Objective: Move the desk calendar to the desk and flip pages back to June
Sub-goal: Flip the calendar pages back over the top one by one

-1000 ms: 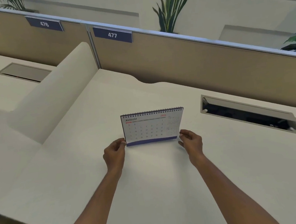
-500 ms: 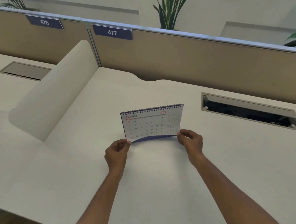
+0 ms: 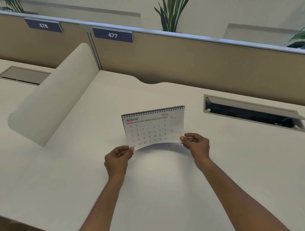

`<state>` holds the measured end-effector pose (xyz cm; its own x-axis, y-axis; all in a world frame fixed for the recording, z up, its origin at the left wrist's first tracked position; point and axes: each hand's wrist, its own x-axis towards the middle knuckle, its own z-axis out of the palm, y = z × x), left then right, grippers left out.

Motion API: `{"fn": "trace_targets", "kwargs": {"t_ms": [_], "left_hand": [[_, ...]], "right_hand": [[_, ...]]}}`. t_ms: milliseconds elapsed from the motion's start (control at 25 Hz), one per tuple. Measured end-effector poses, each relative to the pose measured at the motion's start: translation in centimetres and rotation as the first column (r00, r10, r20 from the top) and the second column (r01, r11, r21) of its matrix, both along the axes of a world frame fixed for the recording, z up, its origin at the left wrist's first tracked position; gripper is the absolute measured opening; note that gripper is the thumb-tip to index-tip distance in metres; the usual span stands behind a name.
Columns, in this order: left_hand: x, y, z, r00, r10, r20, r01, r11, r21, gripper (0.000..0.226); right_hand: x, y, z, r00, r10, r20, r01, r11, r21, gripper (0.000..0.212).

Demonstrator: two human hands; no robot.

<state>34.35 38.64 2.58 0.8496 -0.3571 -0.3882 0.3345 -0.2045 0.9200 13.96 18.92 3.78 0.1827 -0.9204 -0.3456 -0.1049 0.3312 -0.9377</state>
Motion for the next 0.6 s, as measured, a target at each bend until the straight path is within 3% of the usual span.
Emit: {"fn": "trace_targets", "kwargs": {"t_ms": [400,600], "left_hand": [[-0.5,0.9,0.7,0.999,0.018,0.033,-0.019,1.0,0.012,0.012],[-0.7,1.4,0.8,1.0,-0.01,-0.005,0.01,0.999,-0.05,0.007]], "right_hand": [[-0.2,0.6,0.4,0.992,-0.019,-0.121,0.011,0.998,-0.061,0.008],[-0.8,0.8,0.7,0.998,0.021,-0.064,-0.022,1.0,-0.02,0.007]]}}
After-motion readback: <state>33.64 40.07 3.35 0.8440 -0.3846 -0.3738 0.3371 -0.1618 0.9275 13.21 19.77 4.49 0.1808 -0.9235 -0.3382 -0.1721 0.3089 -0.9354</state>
